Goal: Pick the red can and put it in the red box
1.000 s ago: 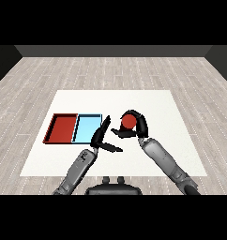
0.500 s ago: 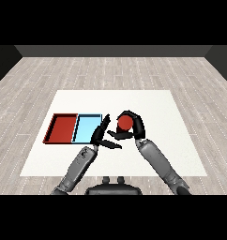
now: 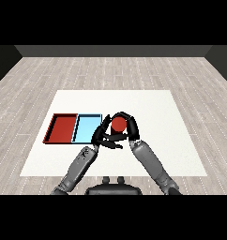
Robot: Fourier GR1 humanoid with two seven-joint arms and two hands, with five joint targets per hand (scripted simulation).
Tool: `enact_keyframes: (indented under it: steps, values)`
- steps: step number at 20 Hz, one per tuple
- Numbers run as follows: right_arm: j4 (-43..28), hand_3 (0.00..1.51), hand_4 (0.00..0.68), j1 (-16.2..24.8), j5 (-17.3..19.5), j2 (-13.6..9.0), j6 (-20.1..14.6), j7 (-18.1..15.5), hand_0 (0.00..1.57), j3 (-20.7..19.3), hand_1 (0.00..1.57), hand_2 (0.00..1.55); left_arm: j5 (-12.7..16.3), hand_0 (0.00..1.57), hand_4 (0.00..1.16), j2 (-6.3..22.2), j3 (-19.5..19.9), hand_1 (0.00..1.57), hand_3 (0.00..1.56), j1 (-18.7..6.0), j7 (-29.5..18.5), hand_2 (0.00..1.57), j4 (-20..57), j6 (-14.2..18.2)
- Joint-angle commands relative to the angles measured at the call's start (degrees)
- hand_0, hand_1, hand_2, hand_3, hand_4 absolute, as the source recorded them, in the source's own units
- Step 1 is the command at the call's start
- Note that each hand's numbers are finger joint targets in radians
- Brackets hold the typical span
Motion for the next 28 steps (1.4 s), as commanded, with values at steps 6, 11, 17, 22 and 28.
enact_keyframes:
  steps: [6,11,17,22,28]
  values:
    - [-0.99,1.36,0.52,-0.48,1.23,2.62,1.26,0.74,1.42,1.7,1.42,1.41,0.76,0.0,0.0,-0.02,-0.33,0.0,0.0,1.04,-2.57,0.0,-1.28,-1.48]
    - [4.56,1.37,0.501,-5.33,-2.77,2.65,-6.1,-1.97,1.46,7.52,1.46,1.42,-4.88,0.0,0.45,0.39,1.31,0.0,0.0,0.48,5.99,0.0,-4.57,1.44]
    - [5.78,1.38,0.542,-8.49,-4.74,2.65,-3.51,-0.83,1.47,5.15,1.47,1.44,0.92,1.57,0.69,-0.01,-0.88,1.57,1.33,-1.8,0.77,1.52,2.69,14.19]
    - [5.55,1.38,0.526,-5.88,-4.27,2.65,-4.66,-1.49,1.48,7.62,1.48,1.44,-0.46,1.57,0.72,-0.01,2.71,1.57,1.35,-5.84,6.28,1.5,1.62,14.39]
    - [2.47,1.39,0.516,-5.35,-2.27,2.66,-2.67,1.47,1.47,4.6,1.47,1.44,2.64,1.57,0.92,0.0,-0.05,1.57,1.43,-3.09,-1.05,1.53,2.25,15.64]
